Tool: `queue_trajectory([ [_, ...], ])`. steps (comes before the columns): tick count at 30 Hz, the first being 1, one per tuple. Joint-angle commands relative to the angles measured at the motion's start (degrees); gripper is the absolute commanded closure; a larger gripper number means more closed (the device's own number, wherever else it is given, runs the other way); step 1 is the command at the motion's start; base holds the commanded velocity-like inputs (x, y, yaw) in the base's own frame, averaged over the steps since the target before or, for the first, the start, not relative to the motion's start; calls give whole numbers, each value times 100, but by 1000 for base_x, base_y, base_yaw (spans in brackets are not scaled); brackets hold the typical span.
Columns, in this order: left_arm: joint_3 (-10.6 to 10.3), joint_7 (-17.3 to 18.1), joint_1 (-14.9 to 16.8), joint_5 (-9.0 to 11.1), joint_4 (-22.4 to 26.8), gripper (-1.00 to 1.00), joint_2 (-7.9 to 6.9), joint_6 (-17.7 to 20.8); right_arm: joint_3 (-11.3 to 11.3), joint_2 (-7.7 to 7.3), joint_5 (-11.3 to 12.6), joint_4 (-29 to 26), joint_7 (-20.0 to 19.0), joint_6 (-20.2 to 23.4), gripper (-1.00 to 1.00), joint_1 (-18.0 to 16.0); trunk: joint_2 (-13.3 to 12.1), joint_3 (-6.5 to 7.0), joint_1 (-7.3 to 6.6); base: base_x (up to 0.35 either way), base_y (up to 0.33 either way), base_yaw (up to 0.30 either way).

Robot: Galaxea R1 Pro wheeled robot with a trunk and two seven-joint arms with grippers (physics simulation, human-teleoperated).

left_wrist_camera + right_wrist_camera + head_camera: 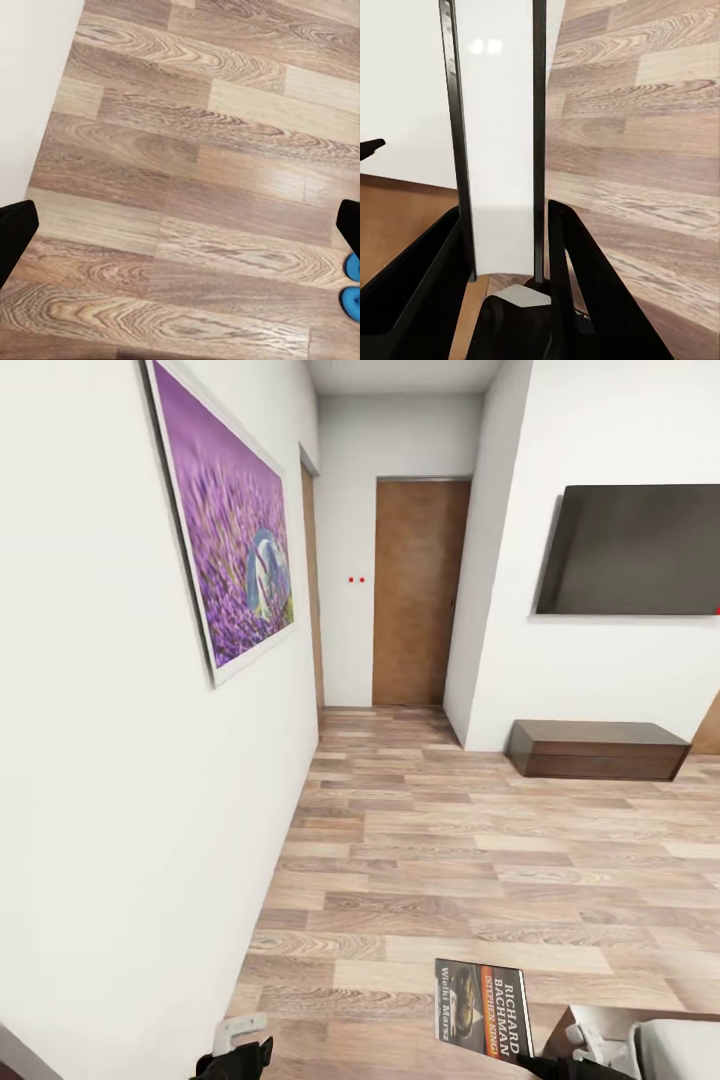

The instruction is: In the bedroom, move the book from the bed onto either nightstand, and place the two sandals side by side next to the bed.

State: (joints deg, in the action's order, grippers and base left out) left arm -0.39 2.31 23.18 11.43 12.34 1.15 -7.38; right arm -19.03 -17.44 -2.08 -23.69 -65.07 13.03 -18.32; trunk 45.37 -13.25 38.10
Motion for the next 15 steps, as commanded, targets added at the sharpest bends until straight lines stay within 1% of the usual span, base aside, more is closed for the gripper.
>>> queue_trajectory([
  [1,-5,24,4,53,-8,-100,0,-18,-40,4,-20,-4,-32,59,100,-5,6,-8,1,5,33,0],
  [5,-5,24,3,53,-5,-100,0,-18,-40,4,-20,-4,-32,59,100,-5,6,-8,1,77,52,0],
  [15,-5,24,3,54,-7,-100,0,-18,-40,4,-20,-4,-32,59,100,-5,6,-8,1,222,141,0],
])
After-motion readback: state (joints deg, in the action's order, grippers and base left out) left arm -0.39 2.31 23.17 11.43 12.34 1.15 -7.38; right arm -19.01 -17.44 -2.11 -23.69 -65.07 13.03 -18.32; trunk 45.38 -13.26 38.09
